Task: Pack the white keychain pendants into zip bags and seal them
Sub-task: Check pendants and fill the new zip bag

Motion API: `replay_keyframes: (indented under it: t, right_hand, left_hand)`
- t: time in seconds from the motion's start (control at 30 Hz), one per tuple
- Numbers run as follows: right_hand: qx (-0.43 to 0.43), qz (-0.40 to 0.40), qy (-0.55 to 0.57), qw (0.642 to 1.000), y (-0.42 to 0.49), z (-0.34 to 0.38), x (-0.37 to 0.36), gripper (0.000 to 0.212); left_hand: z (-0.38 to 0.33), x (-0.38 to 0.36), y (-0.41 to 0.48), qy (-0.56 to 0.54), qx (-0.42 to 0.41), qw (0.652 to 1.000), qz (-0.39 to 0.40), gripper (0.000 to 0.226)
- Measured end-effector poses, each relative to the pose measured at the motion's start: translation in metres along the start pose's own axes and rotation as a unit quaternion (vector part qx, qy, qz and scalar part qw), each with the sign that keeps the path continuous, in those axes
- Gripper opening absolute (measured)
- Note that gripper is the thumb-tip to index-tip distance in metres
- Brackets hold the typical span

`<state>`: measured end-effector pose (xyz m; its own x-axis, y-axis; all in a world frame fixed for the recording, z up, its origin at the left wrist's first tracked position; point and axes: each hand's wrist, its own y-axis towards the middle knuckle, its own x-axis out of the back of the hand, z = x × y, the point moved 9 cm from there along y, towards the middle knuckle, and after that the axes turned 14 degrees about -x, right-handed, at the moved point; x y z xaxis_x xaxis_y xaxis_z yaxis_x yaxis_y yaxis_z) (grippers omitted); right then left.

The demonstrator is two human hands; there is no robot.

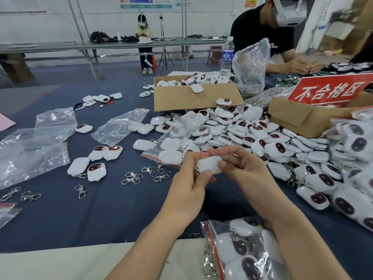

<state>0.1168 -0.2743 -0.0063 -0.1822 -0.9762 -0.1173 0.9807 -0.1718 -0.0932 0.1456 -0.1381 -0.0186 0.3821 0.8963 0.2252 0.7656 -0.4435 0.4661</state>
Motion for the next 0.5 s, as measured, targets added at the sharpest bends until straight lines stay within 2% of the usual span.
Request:
replay_keyframes:
  t: [0.2, 0.37, 0.5]
  right_hand:
    - [0.005, -0.005, 0.016, 1.000, -0.001, 0.002, 0.001, 0.025]
    - [-0.019, -0.042, 0.022, 0.999, 0.000, -0.002, 0.006, 0.015]
    - [-0.044, -0.076, 0.013, 0.996, -0.001, -0.006, 0.013, 0.014]
  left_hand:
    - [-0.001, 0.003, 0.001, 0.009, -0.013, 1.000, -0.010, 0.030]
    - [-0.009, 0.005, 0.002, 0.022, -0.030, 0.999, -0.033, 0.030]
    - [-0.013, -0.002, 0.001, 0.001, -0.040, 0.999, 0.010, 0.029]
